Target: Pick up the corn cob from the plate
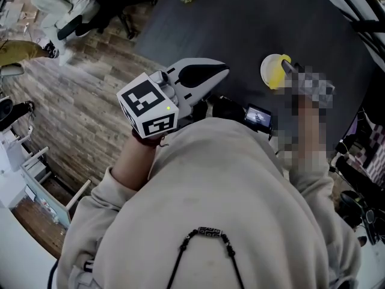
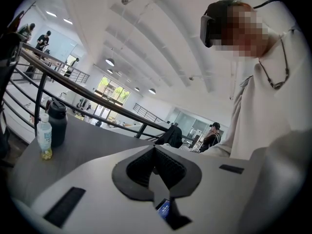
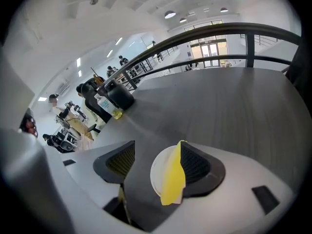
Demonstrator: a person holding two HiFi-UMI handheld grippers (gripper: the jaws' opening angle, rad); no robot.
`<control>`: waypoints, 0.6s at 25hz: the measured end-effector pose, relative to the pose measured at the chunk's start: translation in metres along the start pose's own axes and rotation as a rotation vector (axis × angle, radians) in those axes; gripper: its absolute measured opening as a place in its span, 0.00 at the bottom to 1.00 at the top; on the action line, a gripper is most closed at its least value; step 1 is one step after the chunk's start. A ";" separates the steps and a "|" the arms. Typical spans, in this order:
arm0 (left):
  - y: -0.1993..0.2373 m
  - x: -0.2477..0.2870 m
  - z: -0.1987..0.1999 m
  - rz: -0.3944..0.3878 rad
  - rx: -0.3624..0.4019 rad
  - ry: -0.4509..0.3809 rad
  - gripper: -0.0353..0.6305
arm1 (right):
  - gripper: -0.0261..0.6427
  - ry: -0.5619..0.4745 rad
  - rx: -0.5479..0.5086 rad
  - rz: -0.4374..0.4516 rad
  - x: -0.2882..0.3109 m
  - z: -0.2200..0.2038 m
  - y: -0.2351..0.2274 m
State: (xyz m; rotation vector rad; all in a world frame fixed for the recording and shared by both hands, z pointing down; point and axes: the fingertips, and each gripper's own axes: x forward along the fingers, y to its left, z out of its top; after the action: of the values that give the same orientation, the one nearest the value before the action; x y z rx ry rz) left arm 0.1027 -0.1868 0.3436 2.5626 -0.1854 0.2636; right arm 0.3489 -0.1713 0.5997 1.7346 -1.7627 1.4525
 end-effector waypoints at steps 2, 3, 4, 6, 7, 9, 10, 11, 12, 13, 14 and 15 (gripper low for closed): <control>0.001 0.001 -0.001 0.007 -0.006 0.000 0.06 | 0.46 0.025 0.003 -0.011 0.007 -0.006 -0.007; 0.002 0.001 -0.001 0.009 -0.008 0.000 0.06 | 0.46 0.037 0.005 -0.015 0.010 -0.009 -0.010; 0.003 0.000 -0.002 0.013 -0.010 0.000 0.06 | 0.46 0.050 0.007 -0.019 0.014 -0.012 -0.013; 0.007 -0.003 -0.003 0.022 -0.012 0.000 0.06 | 0.46 0.080 0.007 -0.032 0.022 -0.019 -0.017; 0.009 -0.005 -0.003 0.027 -0.012 -0.001 0.06 | 0.46 0.095 0.010 -0.041 0.026 -0.023 -0.018; 0.012 -0.010 -0.001 0.033 -0.016 -0.010 0.06 | 0.47 0.121 0.033 -0.050 0.035 -0.030 -0.021; 0.013 -0.012 0.000 0.032 -0.021 -0.019 0.06 | 0.47 0.131 0.050 -0.050 0.039 -0.033 -0.023; 0.012 -0.013 0.001 0.029 -0.024 -0.029 0.06 | 0.48 0.141 0.065 -0.052 0.042 -0.037 -0.026; 0.011 -0.013 0.002 0.029 -0.025 -0.035 0.06 | 0.49 0.152 0.072 -0.060 0.044 -0.040 -0.030; 0.010 -0.014 0.003 0.032 -0.023 -0.038 0.06 | 0.49 0.163 0.074 -0.071 0.046 -0.044 -0.034; 0.010 -0.015 0.003 0.038 -0.022 -0.039 0.06 | 0.49 0.174 0.077 -0.084 0.047 -0.047 -0.038; 0.011 -0.016 0.003 0.045 -0.022 -0.041 0.06 | 0.50 0.184 0.082 -0.095 0.048 -0.049 -0.042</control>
State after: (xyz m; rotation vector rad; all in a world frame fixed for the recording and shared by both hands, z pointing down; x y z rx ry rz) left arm 0.0852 -0.1968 0.3430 2.5460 -0.2596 0.2252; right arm 0.3519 -0.1525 0.6777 1.6407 -1.5268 1.6074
